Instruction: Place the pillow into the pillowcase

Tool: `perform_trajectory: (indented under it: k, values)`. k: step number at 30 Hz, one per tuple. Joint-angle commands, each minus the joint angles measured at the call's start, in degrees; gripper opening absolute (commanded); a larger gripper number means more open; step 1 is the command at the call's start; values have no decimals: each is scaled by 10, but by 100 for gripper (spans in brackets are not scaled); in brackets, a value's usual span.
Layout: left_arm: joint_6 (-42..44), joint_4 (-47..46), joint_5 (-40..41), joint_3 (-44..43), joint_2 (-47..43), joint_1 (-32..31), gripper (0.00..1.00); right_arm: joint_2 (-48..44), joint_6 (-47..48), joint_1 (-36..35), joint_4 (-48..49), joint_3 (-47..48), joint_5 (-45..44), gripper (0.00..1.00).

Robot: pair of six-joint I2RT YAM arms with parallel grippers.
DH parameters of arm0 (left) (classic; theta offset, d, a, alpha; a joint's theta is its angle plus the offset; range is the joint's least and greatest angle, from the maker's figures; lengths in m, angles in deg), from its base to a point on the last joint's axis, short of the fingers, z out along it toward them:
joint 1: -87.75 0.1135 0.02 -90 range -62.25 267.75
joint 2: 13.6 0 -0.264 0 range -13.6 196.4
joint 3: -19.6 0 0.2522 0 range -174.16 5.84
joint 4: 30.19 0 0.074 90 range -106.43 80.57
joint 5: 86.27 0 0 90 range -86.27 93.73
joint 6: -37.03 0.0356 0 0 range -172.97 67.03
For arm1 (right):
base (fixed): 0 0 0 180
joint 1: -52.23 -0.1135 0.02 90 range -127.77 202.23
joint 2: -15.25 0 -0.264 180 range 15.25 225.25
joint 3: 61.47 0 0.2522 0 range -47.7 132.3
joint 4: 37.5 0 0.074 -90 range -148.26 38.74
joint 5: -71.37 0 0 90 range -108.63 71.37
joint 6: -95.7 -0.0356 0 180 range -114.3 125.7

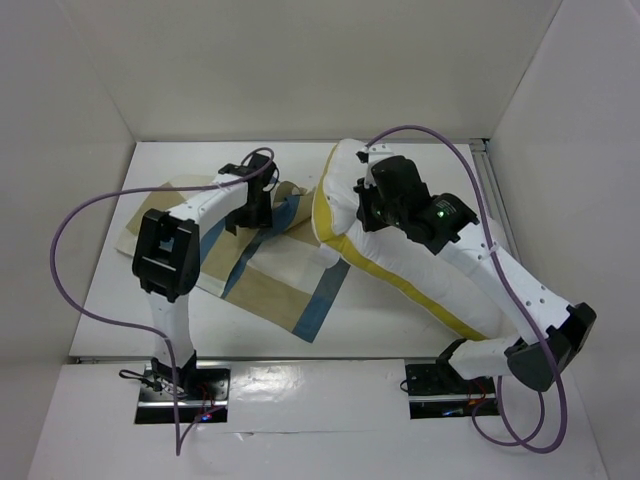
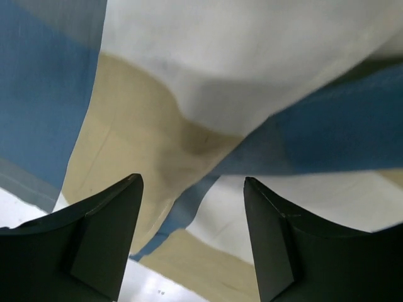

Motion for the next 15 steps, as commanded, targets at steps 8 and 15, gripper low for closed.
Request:
perform_trajectory:
  k: [8, 15]
  values:
    - [23, -2, 33, -62, 66, 21, 63, 16, 19, 8, 23, 38, -6, 0]
    - [17, 22, 56, -88, 61, 37, 27, 16, 24, 13, 23, 49, -23, 0]
